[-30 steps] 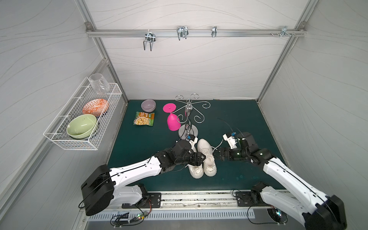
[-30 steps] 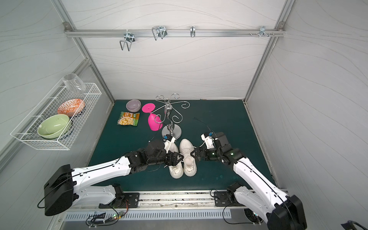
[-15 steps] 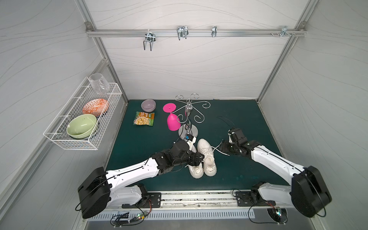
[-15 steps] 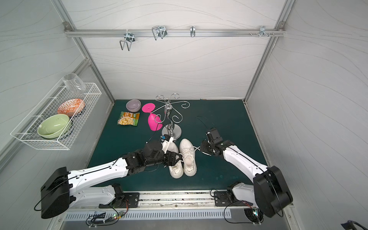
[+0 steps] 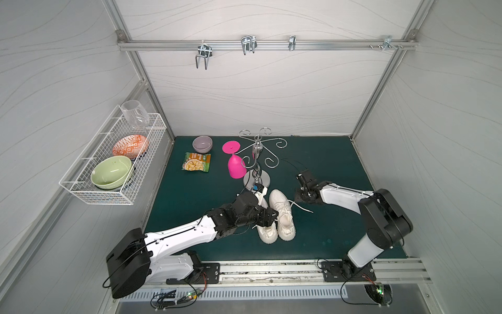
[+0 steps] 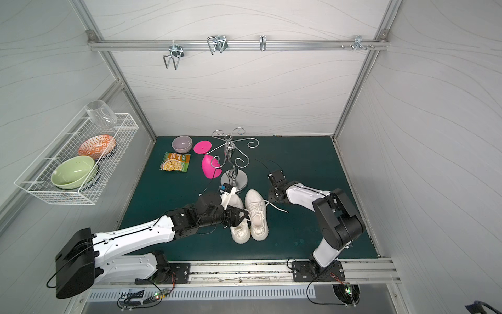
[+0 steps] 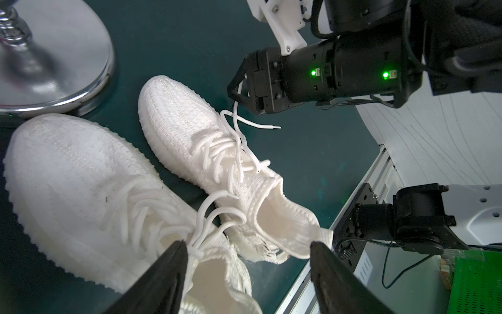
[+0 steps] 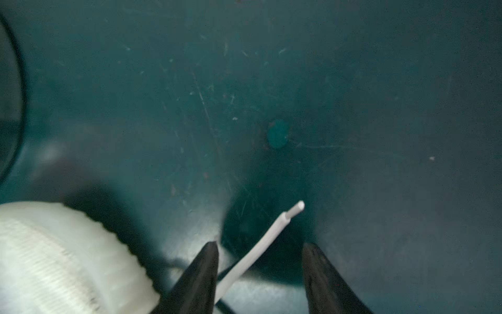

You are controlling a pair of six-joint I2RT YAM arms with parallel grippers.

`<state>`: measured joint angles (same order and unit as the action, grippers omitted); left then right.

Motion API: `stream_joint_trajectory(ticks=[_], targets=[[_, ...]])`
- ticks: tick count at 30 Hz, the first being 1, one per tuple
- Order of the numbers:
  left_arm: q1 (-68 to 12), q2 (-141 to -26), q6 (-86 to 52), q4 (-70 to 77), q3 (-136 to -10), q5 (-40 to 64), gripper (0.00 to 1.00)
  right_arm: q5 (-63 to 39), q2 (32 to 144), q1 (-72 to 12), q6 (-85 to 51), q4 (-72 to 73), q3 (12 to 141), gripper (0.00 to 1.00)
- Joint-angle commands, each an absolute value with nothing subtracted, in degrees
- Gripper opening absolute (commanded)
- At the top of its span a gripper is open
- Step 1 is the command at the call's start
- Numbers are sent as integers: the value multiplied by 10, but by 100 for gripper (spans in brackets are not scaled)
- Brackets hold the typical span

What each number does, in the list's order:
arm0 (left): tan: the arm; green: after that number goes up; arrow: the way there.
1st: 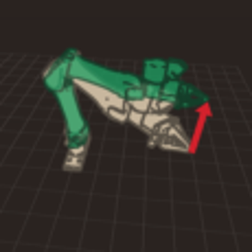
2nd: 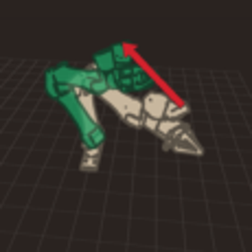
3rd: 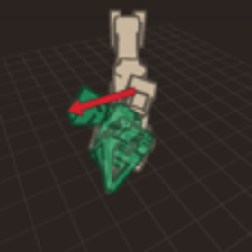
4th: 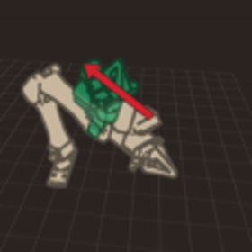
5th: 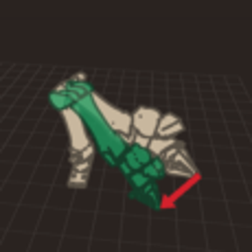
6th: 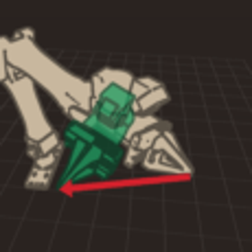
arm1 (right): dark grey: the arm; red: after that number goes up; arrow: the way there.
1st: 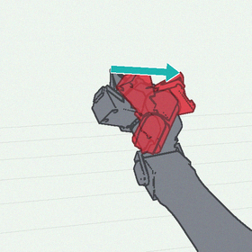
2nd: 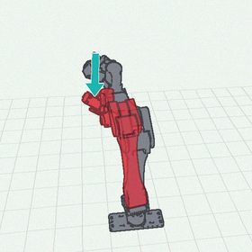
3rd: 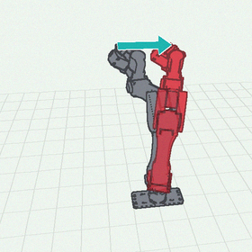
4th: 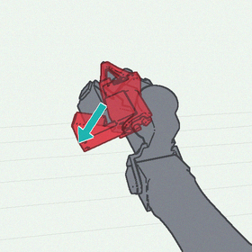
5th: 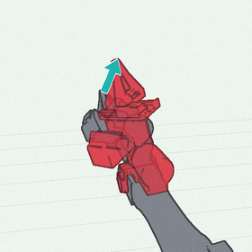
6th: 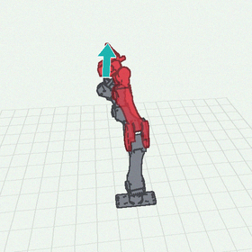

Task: Tie the shoes
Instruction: Cross the shoelace with the shoelace.

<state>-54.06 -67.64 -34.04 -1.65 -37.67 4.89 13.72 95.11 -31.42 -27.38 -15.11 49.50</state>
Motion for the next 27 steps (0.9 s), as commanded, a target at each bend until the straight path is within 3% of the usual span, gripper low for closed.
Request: stream_joint_trajectory(ticks=[1, 7, 17, 27], targets=[[-541, -669, -325, -15, -374, 37, 74, 162, 980, -316, -256, -139, 517, 45], [-542, -658, -321, -25, -374, 28, 74, 144, 1011, -315, -246, -133, 535, 0], [-533, -626, -314, -11, -353, 21, 74, 107, 776, -317, -228, -180, 549, 0], [-481, -699, -261, 53, -373, 192, 63, 74, 632, -339, -244, -252, 541, 0]])
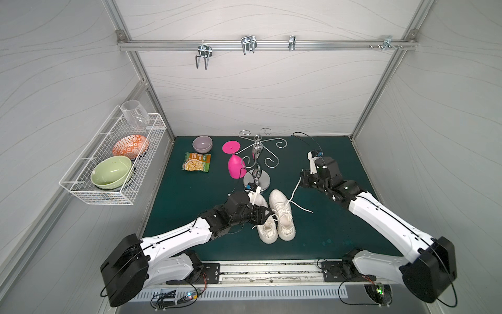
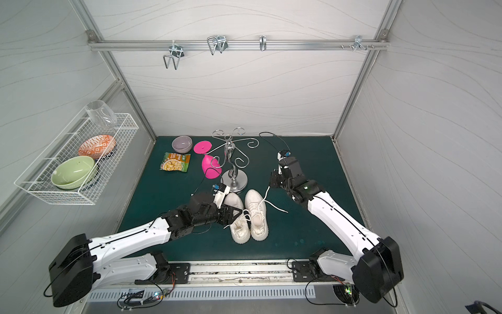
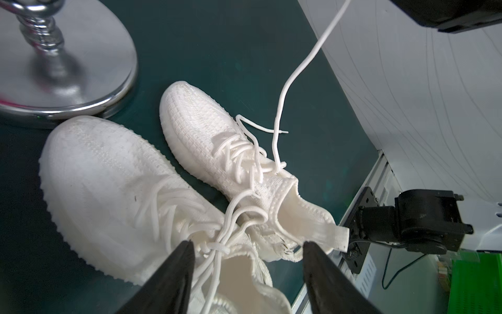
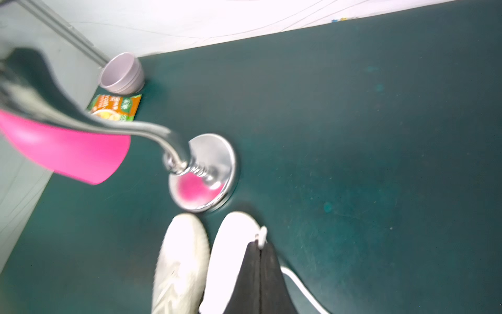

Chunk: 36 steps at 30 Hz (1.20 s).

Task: Tie the shoes
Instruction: Cross the shoelace with the shoelace.

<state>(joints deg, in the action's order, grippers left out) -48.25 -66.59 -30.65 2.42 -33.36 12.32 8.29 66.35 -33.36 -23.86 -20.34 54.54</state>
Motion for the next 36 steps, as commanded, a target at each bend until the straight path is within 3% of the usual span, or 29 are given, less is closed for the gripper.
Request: stream_joint_trajectory(ticks=[1, 9, 17, 19, 21, 22, 24, 29, 36], targets=[[-481, -716, -247, 49, -384, 209, 62, 74, 618, -339, -247, -258, 540, 0], [-482, -783, -231, 74, -421, 235, 60, 118, 534, -340, -296, -384, 480, 0], [-482, -763, -236, 73, -398, 203, 62, 65, 511, -344, -370, -407, 337, 1], [-482, -756, -236, 68, -395, 200, 62, 59, 520, -343, -362, -404, 335, 31], [-482, -749, -236, 64, -391, 200, 64, 81, 524, -343, -337, -407, 346, 49], [-482, -743, -236, 66, -388, 198, 64, 96, 528, -342, -316, -407, 353, 53], [-482, -730, -237, 69, -380, 192, 66, 97, 549, -332, -279, -401, 364, 57], [-482, -706, -237, 64, -368, 176, 68, 1, 653, -292, -218, -350, 383, 50], [-482, -683, -247, 69, -347, 170, 68, 12, 780, -288, -191, -349, 449, 53]])
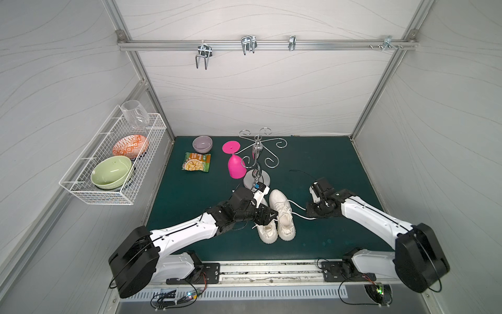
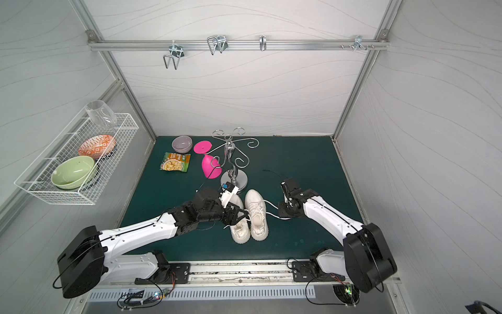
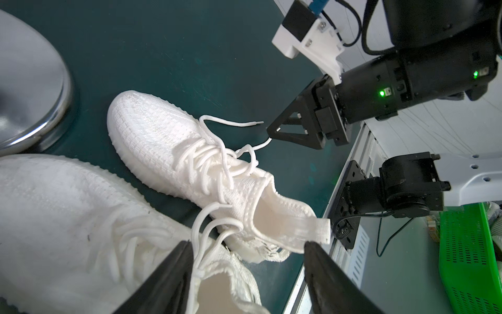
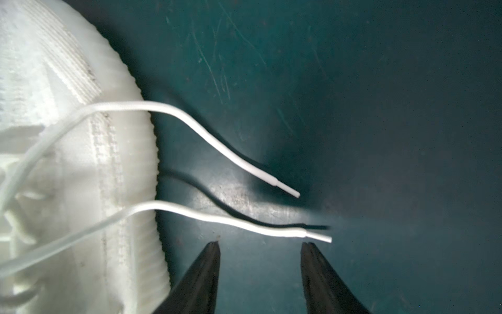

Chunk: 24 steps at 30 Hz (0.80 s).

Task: Tie the shoes
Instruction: Cross the shoelace with the shoelace.

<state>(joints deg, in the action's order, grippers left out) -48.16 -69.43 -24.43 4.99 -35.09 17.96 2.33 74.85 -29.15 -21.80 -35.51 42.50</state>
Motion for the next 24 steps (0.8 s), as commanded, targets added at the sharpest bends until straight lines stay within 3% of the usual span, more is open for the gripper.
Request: stream_joint_trajectory(ticks=[1, 9, 18, 22, 24], targets=[[-482, -681, -247, 69, -345, 169, 68, 11, 798, -288, -189, -351, 457, 53], [-482, -660, -257, 77, -328, 157, 68, 74, 893, -321, -176, -363, 518, 56], [-482, -637, -260, 70, -313, 149, 69, 58, 972, -328, -186, -389, 555, 48], [-482, -622, -259, 62, -307, 139, 69, 42, 990, -324, -205, -379, 544, 25], [-482, -615, -258, 62, -303, 136, 69, 49, 974, -325, -209, -369, 535, 6]])
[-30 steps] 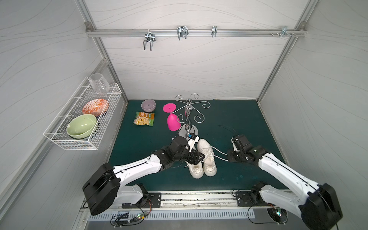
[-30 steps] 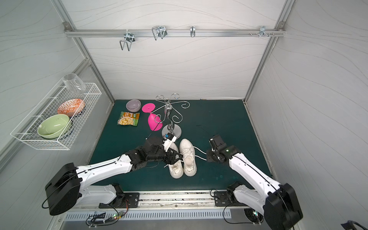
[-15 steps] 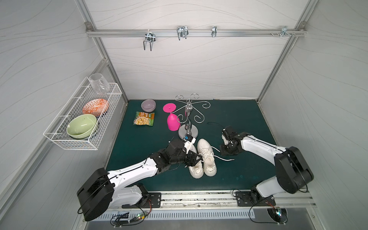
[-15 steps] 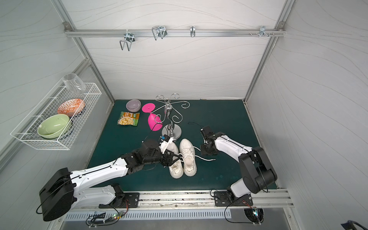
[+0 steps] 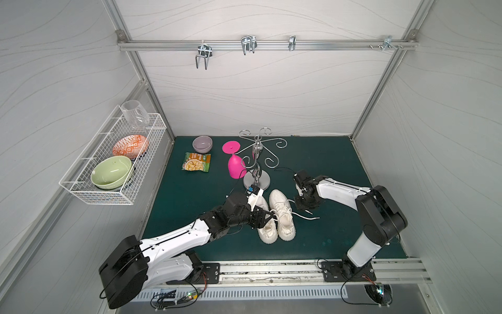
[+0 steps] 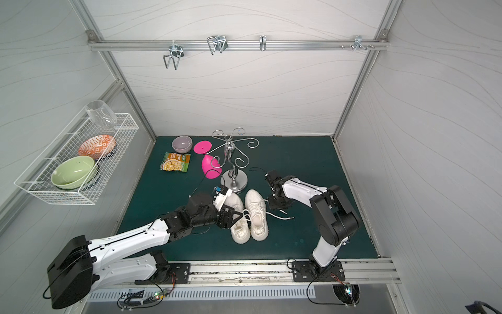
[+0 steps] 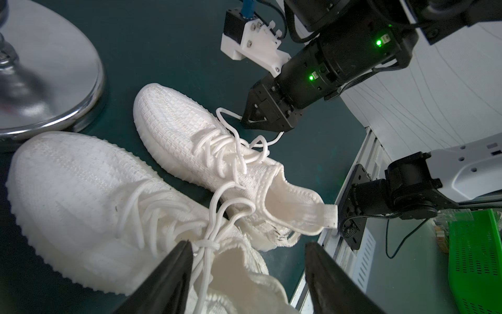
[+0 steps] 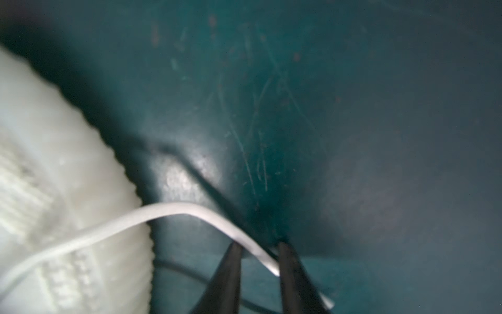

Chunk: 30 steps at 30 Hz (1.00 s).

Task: Tie the shoes
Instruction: Cross the shoelace with the shoelace.

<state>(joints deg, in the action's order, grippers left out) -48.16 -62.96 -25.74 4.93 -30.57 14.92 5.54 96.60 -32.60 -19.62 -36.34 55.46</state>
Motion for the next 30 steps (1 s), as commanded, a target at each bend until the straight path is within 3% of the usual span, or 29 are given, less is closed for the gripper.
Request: stream_joint_trajectory(ticks=[1, 9, 23, 30], targets=[[-481, -614, -255, 62, -302, 138, 69, 53, 964, -325, -210, -365, 533, 0], [-475, -662, -218, 138, -320, 194, 74, 120, 801, -345, -132, -360, 551, 0], [-453, -846, -257, 361, -386, 274, 82, 56, 649, -404, -66, -328, 609, 0], [-453, -886, -292, 433, -398, 281, 82, -2, 610, -407, -56, -325, 641, 0]])
